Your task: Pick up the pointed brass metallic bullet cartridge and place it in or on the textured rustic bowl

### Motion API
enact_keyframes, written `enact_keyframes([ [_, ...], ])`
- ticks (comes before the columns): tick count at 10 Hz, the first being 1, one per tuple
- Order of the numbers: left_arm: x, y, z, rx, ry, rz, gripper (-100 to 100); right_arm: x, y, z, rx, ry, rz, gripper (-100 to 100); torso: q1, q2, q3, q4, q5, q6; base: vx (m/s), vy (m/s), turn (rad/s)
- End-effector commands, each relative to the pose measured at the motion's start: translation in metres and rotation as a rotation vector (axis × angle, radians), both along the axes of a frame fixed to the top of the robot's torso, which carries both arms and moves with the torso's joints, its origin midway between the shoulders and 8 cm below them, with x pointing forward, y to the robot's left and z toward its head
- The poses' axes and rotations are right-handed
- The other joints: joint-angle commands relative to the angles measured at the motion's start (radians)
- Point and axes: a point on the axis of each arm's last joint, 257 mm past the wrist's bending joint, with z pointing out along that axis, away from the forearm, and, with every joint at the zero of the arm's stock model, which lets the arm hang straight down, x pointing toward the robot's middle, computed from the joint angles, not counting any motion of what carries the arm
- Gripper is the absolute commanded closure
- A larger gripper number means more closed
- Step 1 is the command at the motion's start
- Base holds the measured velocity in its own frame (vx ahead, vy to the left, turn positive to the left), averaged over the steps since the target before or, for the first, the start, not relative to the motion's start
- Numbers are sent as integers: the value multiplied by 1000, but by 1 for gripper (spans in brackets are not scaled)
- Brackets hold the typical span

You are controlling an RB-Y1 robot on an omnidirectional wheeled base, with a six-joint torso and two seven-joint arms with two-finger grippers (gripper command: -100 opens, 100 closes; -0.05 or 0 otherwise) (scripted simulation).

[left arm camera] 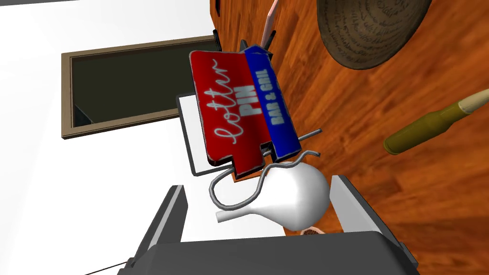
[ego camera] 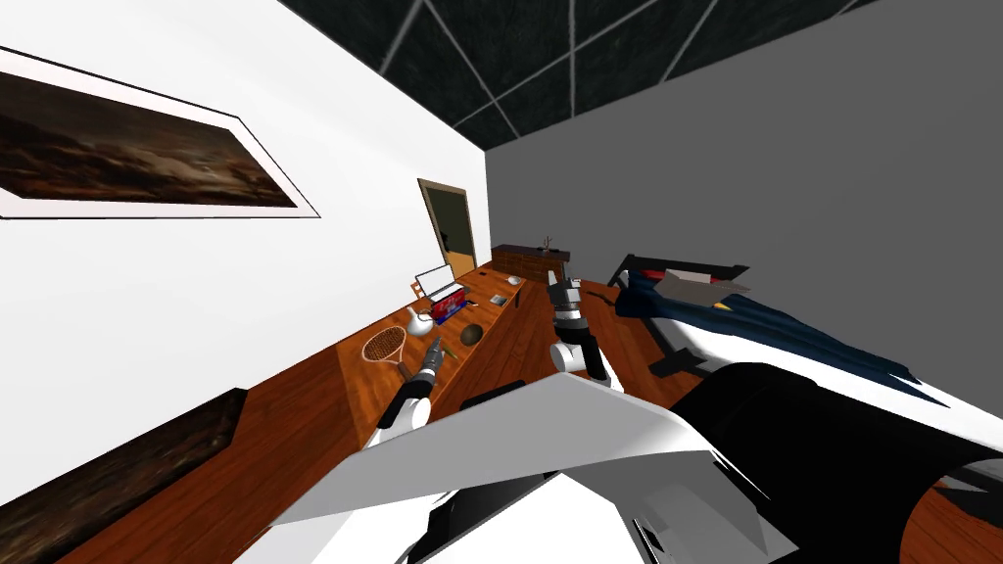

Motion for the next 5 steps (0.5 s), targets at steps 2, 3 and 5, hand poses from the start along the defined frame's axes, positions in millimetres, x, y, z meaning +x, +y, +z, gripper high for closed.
enact_keyframes([
  [2,-7,6,-31,18,83,-10,-100,0,0,0,0,0,0,0,0,0,0,0,0,1,19,5,-172],
  [3,-6,5,-40,26,117,-29,-100,0,0,0,0,0,0,0,0,0,0,0,0,0,19,3,-222],
  [5,-13,11,-54,33,148,-20,-100,0,0,0,0,0,0,0,0,0,0,0,0,0,12,6,-51],
])
